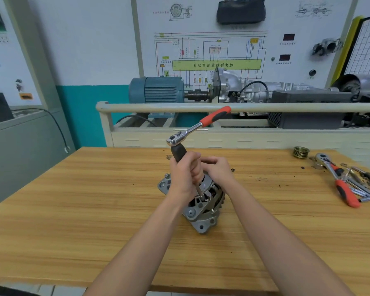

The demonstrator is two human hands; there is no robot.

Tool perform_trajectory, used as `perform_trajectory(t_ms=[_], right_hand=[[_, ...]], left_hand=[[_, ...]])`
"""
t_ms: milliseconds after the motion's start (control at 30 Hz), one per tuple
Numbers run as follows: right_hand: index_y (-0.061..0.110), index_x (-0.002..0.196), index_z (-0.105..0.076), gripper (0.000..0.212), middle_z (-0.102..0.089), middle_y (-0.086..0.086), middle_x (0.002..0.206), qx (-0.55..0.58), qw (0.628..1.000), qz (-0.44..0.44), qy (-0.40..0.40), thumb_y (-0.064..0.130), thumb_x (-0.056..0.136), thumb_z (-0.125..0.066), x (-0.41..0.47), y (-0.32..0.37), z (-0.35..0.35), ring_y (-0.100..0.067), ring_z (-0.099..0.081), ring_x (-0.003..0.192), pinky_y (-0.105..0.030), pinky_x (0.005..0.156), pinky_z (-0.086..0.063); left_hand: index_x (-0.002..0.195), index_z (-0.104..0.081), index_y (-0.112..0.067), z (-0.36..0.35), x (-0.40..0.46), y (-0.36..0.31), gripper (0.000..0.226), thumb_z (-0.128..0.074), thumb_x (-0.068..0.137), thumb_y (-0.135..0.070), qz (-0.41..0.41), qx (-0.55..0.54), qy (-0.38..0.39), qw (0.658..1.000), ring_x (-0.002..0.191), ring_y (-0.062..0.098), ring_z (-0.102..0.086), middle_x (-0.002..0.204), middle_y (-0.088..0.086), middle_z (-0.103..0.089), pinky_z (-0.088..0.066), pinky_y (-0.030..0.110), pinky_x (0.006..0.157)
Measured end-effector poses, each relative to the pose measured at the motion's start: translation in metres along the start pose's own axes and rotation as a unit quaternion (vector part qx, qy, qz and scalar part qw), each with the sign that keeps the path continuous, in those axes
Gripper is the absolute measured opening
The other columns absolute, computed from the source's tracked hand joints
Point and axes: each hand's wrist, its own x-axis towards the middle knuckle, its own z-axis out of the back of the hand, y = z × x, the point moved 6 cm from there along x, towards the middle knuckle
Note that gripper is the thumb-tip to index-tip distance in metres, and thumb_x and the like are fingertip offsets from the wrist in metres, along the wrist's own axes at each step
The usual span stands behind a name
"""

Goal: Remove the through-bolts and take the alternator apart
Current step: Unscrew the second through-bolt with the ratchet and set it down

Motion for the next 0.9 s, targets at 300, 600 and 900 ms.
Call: perform_trajectory(t_ms=[300, 600, 900], right_hand=[[0.031, 0.07, -0.071, 0.018, -0.068, 0.019, 0.064, -0.009, 1.0, -0.004, -0.007, 0.014, 0.076, -0.071, -0.002, 0.0, 0.001, 0.0, -0.061, 0.072, -0.017, 0.062, -0.043], [0.029, 0.08, -0.072, 0.009, -0.071, 0.012, 0.084, 0.005, 1.0, -0.007, -0.007, 0.021, 0.075, -0.075, -0.002, 0.001, 0.0, -0.007, -0.063, 0.087, -0.023, 0.073, -0.047], [0.026, 0.086, -0.071, 0.009, -0.071, 0.004, 0.096, 0.015, 0.999, -0.03, -0.007, 0.024, 0.078, -0.075, -0.002, -0.003, -0.001, -0.014, -0.063, 0.095, -0.028, 0.079, -0.048]], left_hand=[[0.038, -0.031, -0.022, -0.009, 0.0, -0.001, 0.041, -0.051, 0.072, -0.009, -0.011, 0.0, 0.015, 1.0, 0.033, 0.008, -0.014, 0.037, -0.006, -0.023, -0.016, 0.014, 0.039], [0.039, -0.035, -0.024, -0.001, -0.005, 0.003, 0.044, -0.053, 0.077, -0.008, -0.029, 0.028, -0.087, 0.995, 0.035, 0.009, -0.019, 0.038, -0.007, -0.027, -0.019, 0.018, 0.039], [0.051, -0.032, -0.015, 0.002, -0.012, 0.005, 0.03, -0.054, 0.071, -0.014, -0.043, 0.064, -0.141, 0.987, 0.038, 0.009, -0.022, 0.041, -0.006, -0.028, -0.022, 0.018, 0.04]])
